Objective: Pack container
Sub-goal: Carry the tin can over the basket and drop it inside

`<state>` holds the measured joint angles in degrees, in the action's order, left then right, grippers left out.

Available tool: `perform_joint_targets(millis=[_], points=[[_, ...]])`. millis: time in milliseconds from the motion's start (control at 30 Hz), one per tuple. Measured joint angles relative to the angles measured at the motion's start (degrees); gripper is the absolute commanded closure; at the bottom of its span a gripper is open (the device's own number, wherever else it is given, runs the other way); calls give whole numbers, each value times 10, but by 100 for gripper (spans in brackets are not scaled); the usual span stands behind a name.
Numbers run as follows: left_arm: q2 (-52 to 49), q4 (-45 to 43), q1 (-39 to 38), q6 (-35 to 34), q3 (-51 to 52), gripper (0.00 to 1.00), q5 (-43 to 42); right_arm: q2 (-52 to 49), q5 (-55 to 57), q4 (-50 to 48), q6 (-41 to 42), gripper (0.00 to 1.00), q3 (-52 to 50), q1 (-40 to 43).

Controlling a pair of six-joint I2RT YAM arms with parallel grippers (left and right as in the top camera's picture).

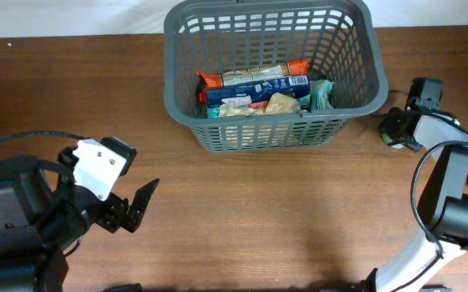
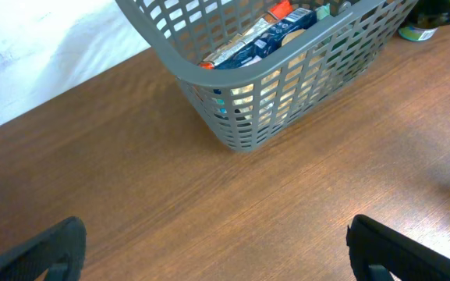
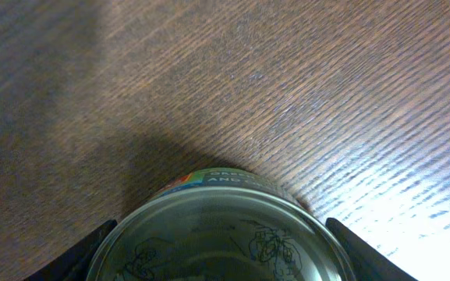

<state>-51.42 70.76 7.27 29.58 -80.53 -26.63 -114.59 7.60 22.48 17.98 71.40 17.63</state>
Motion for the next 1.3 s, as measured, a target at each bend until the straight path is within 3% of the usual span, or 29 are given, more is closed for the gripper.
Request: perform_joint_targets(millis=[333,633,833,1100,1300], points=[[0,0,0,0,0,1,0,120,-2,63,0,47,21,0],[0,0,0,0,0,1,0,259,-11,152,0,47,218,-14],[0,0,0,0,0,1,0,324,-17,156,0,46,313,-106],[0,0,0,0,0,1,0,283,-10,203,0,47,321,-269],[0,0,0,0,0,1,0,199,10,214,0,46,318,-310]])
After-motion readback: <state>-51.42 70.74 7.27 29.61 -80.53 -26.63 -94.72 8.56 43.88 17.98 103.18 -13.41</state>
